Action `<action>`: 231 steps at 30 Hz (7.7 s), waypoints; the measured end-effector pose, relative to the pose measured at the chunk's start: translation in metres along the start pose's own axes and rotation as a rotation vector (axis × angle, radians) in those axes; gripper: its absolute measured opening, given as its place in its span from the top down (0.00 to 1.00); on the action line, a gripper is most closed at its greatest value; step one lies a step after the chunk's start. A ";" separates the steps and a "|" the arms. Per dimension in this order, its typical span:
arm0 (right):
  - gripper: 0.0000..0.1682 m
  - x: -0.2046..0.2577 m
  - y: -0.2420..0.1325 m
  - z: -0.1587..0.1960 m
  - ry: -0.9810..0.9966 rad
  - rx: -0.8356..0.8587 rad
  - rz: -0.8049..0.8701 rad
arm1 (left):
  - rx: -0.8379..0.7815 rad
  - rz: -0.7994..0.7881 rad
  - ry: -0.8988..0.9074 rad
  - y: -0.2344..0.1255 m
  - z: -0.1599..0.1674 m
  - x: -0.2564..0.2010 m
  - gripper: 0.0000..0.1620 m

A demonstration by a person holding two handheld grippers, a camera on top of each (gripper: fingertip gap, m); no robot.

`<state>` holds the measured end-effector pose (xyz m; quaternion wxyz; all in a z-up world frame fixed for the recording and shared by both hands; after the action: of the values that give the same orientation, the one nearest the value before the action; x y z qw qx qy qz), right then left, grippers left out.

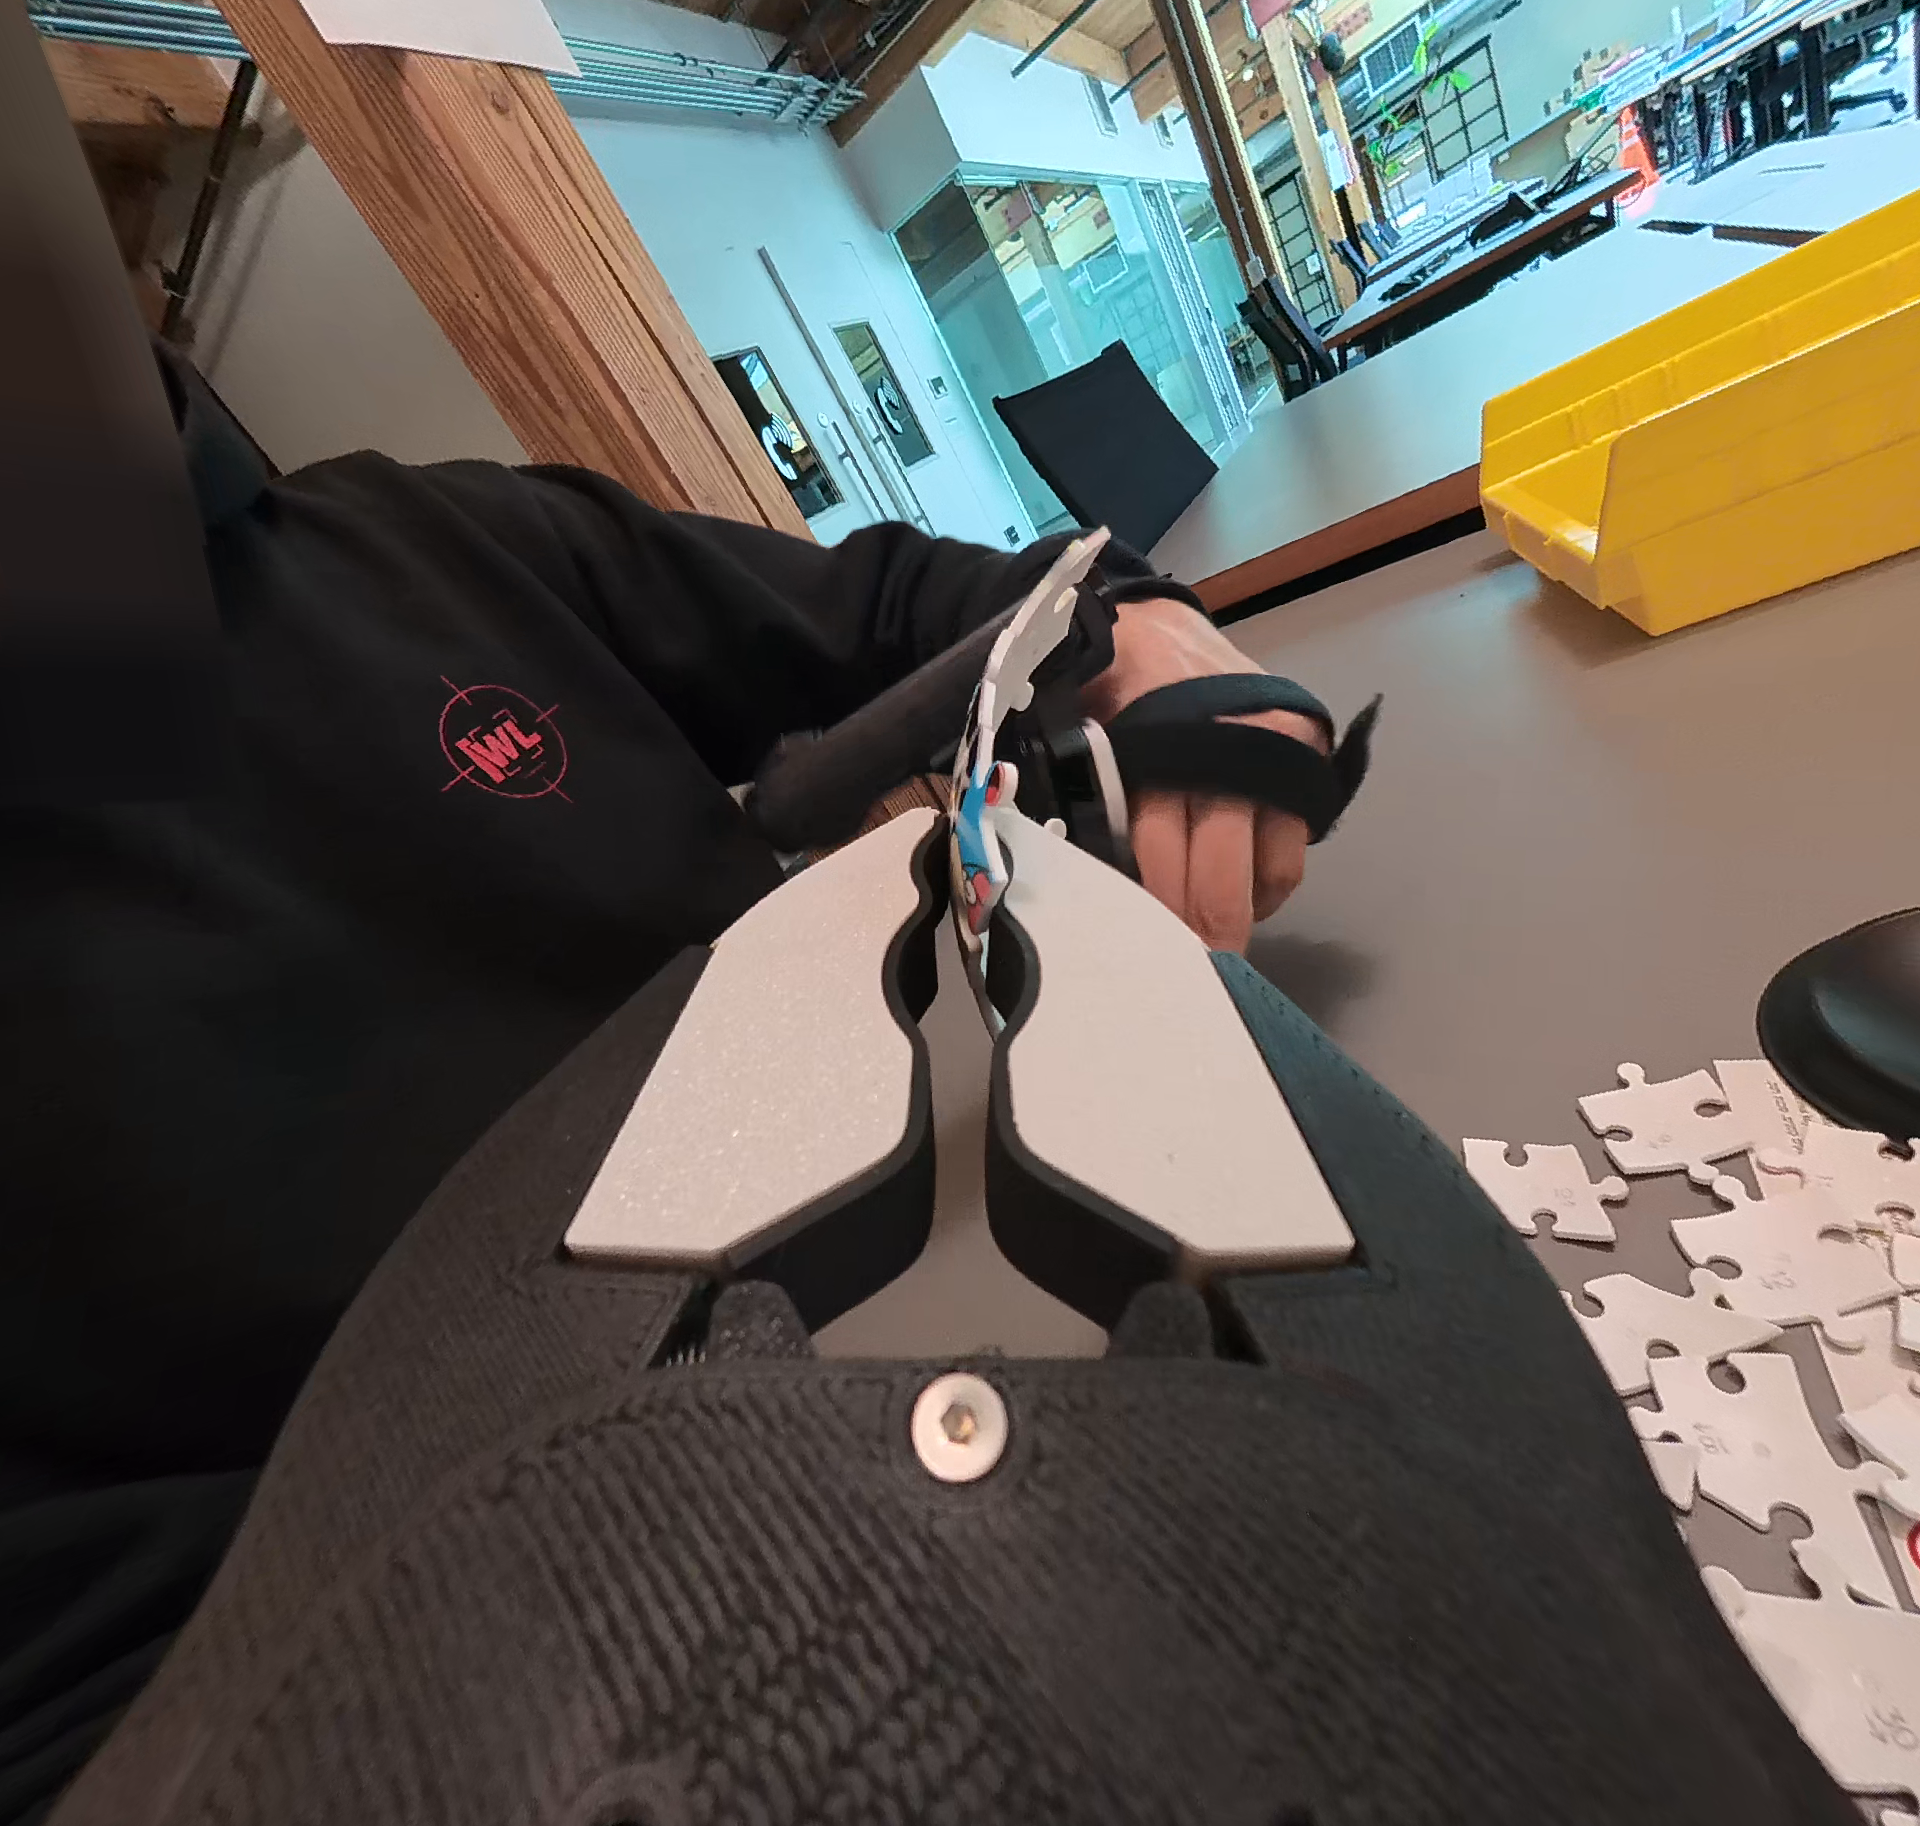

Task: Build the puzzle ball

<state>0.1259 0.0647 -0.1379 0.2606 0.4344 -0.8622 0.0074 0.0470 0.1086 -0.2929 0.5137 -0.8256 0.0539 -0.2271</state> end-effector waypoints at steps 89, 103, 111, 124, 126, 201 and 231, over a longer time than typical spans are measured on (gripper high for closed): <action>0.98 0.016 0.011 -0.005 -0.067 0.033 -0.043 | -0.254 -0.316 -0.909 -0.002 -0.008 -0.017 0.98; 0.98 0.017 0.016 0.000 -0.071 0.073 -0.044 | -0.524 0.240 -1.705 -0.023 0.011 -0.018 0.99; 0.98 0.010 0.013 0.006 -0.066 0.108 -0.002 | -0.475 -0.125 -1.339 -0.044 0.003 0.009 0.99; 0.98 0.019 0.042 0.024 0.077 0.154 -0.193 | -0.915 0.133 -1.331 -0.153 -0.049 0.046 0.99; 0.98 0.018 0.047 0.027 0.110 0.158 -0.215 | -0.871 0.171 -1.322 -0.149 -0.051 0.044 0.99; 0.98 -0.018 0.018 0.024 0.149 0.116 0.049 | -0.200 -0.319 -0.737 0.011 0.006 0.012 0.96; 0.98 -0.010 0.018 0.022 0.108 0.121 0.019 | -0.195 -0.221 -0.798 0.010 -0.002 0.016 0.89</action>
<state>0.1077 0.0779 -0.1572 0.2800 0.4403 -0.8488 0.0854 0.0613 0.0972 -0.2954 0.3863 -0.8943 -0.2169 0.0626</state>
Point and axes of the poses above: each gripper's, where its closed fingertips meet, y out along the fingers, z out of its underside, x = y × z across the jaws, the point moved 1 cm from there along -y, back along the fingers, and after that the axes turned 10 degrees about -z, right-handed, at the moved point
